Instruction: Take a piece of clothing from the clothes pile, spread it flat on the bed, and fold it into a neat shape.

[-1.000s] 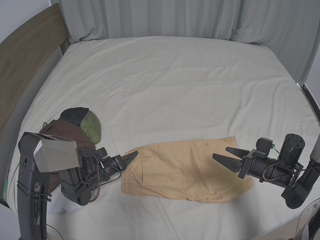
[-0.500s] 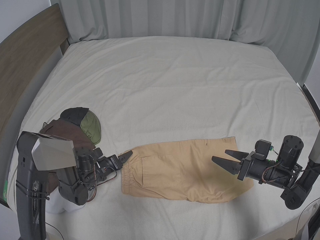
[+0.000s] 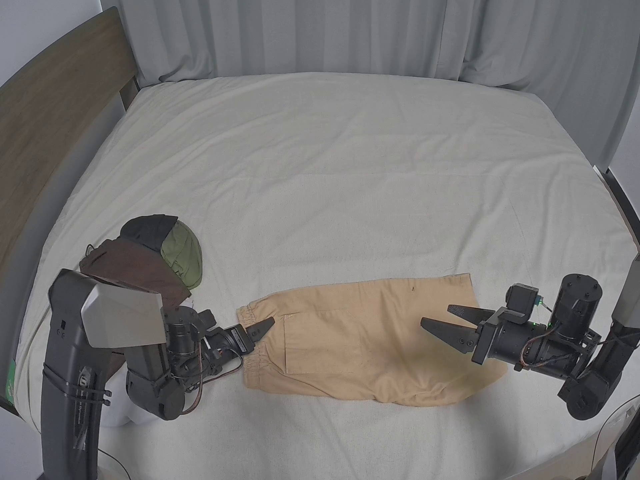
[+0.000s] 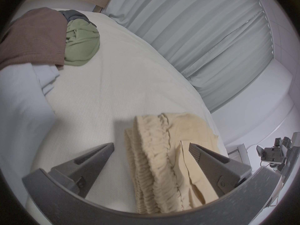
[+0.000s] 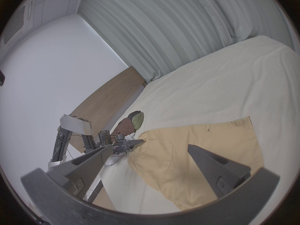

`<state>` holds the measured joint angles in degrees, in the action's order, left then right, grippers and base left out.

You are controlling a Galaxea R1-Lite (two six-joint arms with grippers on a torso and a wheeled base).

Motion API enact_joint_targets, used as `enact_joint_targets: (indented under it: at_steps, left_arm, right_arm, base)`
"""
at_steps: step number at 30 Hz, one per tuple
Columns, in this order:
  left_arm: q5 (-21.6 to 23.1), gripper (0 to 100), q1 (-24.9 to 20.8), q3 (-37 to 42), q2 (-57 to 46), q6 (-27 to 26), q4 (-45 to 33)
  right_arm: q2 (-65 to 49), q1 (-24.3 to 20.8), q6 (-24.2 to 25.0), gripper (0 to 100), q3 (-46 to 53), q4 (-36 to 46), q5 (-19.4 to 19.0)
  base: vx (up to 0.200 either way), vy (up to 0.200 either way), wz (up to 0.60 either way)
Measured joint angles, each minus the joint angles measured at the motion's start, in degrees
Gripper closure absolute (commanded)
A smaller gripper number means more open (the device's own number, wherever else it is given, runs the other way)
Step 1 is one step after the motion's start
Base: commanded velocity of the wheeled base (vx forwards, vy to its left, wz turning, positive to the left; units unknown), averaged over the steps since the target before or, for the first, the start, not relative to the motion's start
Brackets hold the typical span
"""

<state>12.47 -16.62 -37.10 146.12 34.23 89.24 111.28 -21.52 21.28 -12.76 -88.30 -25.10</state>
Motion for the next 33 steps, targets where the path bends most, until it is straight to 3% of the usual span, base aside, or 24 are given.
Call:
enact_joint_targets:
  at_steps: [9,31,32,33]
  left_arm:
    - [-0.2,0,-3.7,2.0,0.0,5.5,0.0]
    - [0.0,0,-6.3,5.4,-1.3,5.8,-0.3]
    - [0.0,100,-6.3,5.4,-1.3,5.8,-0.3]
    - [-0.1,100,-6.3,5.4,-1.3,5.8,-0.3]
  right_arm:
    - [0.2,0.0,0.0,0,0.1,0.0,0.0]
    - [0.5,0.0,0.0,0,0.3,0.0,0.0]
    - [0.5,0.0,0.0,0,0.3,0.0,0.0]
    - [0.5,0.1,0.0,0,0.3,0.0,0.0]
  base:
    - [0.000,0.000,0.00]
    - [0.000,0.000,0.00]
    - [0.000,0.000,0.00]
    - [0.000,0.000,0.00]
